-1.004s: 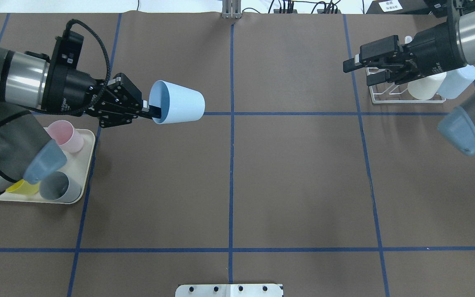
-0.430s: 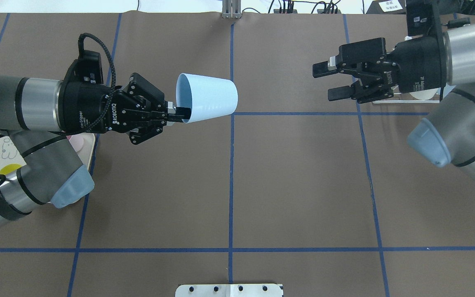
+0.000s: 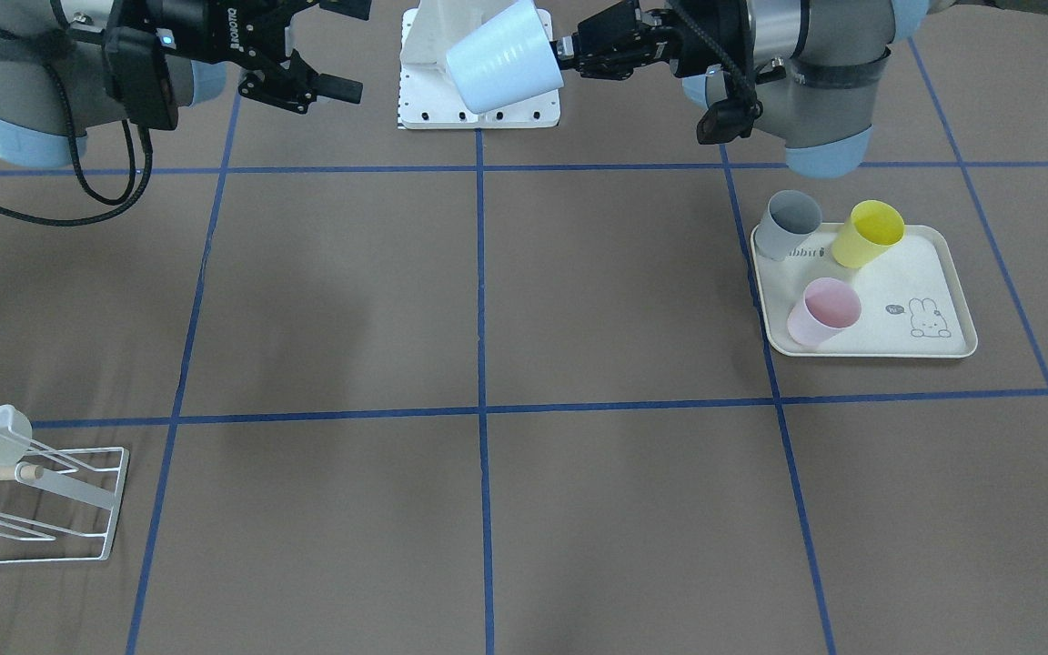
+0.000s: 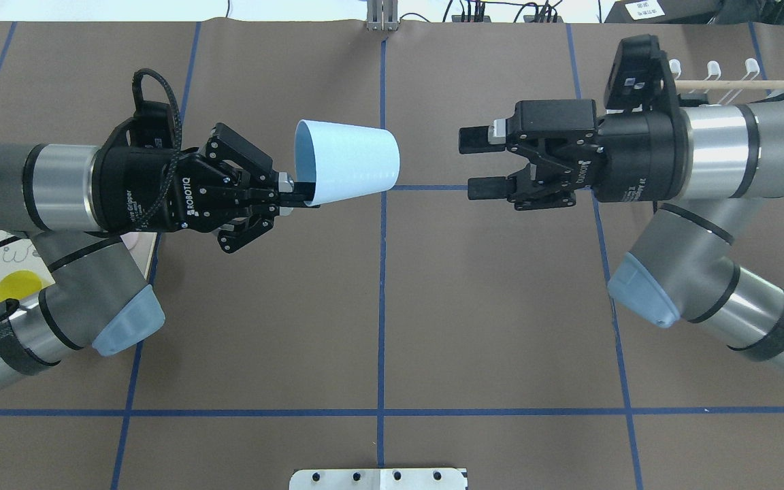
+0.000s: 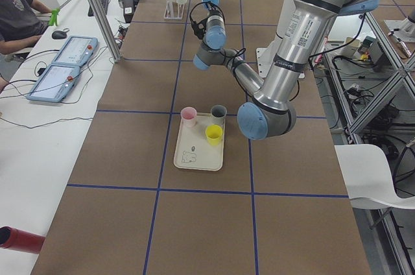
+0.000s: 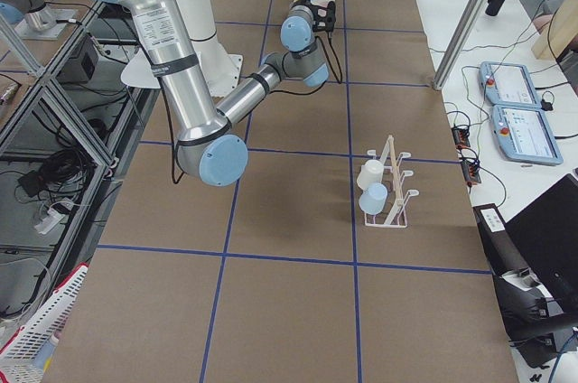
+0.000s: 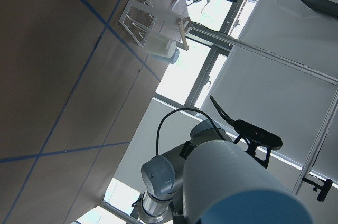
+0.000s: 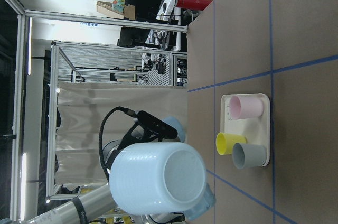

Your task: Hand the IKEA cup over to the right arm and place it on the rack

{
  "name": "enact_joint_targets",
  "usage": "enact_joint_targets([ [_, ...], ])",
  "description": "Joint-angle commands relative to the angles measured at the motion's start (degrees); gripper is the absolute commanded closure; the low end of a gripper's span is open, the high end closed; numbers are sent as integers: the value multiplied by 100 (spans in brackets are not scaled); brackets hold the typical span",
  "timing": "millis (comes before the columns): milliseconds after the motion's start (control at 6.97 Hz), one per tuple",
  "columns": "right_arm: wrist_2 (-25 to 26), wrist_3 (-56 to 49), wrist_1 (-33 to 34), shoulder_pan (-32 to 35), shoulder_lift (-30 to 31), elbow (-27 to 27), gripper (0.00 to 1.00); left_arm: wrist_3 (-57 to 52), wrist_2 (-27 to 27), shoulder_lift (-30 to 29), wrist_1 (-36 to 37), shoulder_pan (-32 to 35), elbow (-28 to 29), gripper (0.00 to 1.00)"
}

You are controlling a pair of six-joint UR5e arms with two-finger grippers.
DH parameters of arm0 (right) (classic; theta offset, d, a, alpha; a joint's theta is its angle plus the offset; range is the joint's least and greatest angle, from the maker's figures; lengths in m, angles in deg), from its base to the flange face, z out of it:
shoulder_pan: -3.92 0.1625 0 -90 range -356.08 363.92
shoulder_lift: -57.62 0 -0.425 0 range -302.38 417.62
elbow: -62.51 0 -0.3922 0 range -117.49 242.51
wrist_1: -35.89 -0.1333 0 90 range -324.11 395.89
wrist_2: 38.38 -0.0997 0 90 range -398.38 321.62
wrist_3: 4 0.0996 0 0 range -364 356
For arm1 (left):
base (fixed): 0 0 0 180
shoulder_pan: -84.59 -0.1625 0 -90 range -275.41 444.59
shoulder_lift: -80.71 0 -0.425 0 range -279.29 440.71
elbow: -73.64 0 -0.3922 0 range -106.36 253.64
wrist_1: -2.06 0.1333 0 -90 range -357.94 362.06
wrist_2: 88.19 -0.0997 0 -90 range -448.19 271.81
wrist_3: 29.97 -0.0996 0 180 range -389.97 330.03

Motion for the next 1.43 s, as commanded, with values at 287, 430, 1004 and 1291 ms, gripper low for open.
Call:
enact_joint_targets([
  [287,243,125,-742,-300,-374,405,2,1081,-45,-2,-883,-327,-6,100],
  [430,252,143,-796,-335,-382,415,2,1118,-193,-20,-884,-336,-24,100],
  [1004,744,460,-1236,-678,-497,433,2,1118,-511,-90,-928,-547,-68,100],
  [1291,831,477,-1298,-679,-497,441,2,1118,-511,-90,-928,-608,-68,100],
])
